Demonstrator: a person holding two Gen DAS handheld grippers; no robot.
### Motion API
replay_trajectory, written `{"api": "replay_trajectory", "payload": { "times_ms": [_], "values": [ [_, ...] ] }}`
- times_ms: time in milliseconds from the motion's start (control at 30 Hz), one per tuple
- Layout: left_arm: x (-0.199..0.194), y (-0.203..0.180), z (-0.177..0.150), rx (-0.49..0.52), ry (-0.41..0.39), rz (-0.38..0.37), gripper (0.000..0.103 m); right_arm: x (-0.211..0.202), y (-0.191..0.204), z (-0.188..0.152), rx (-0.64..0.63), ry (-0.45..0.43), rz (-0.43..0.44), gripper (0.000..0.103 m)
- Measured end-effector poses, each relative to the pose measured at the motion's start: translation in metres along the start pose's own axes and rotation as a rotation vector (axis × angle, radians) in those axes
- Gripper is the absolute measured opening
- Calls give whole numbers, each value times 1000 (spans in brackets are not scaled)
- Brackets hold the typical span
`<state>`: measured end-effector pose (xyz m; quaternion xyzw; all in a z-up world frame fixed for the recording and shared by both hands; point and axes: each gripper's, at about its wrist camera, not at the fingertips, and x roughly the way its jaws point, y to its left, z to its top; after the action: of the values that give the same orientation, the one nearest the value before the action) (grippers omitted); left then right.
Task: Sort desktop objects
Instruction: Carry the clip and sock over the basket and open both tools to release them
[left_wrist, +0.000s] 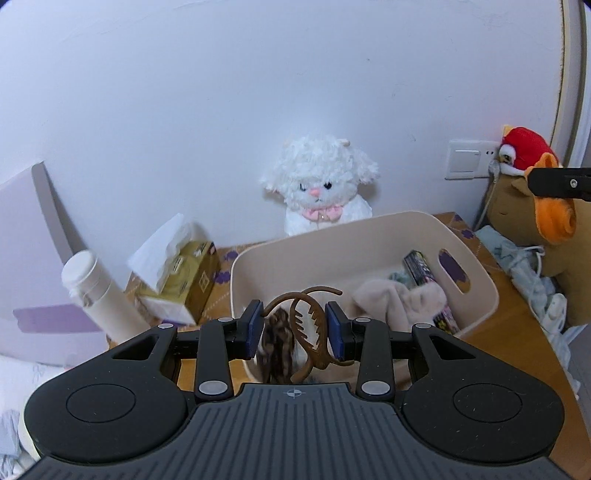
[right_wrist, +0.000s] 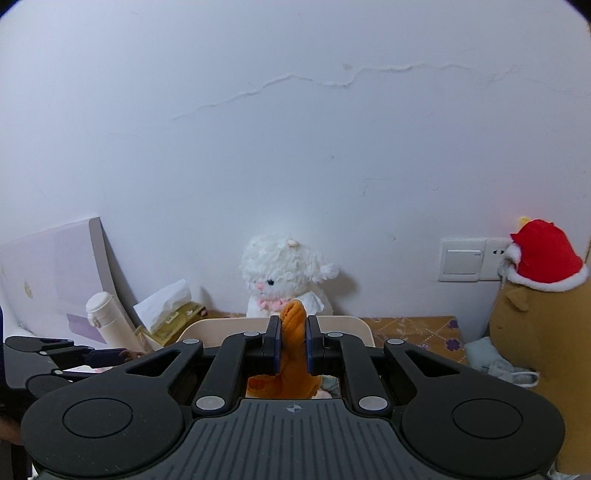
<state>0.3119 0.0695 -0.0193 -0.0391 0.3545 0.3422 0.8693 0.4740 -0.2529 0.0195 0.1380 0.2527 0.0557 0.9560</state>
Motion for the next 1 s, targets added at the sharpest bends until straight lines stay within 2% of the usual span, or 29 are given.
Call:
{"api": "replay_trajectory", "payload": {
  "times_ms": [133, 567, 1000],
  "values": [
    [28, 1, 8, -24, 39, -21, 37, 26, -2, 3, 14, 22, 0, 12],
    [95, -1, 14, 2, 117, -6, 37, 111, -1, -11, -52, 161, -50, 12],
    [140, -8, 1, 23, 243, 2, 37, 166, 1, -36, -101, 323, -54, 13]
  ]
}}
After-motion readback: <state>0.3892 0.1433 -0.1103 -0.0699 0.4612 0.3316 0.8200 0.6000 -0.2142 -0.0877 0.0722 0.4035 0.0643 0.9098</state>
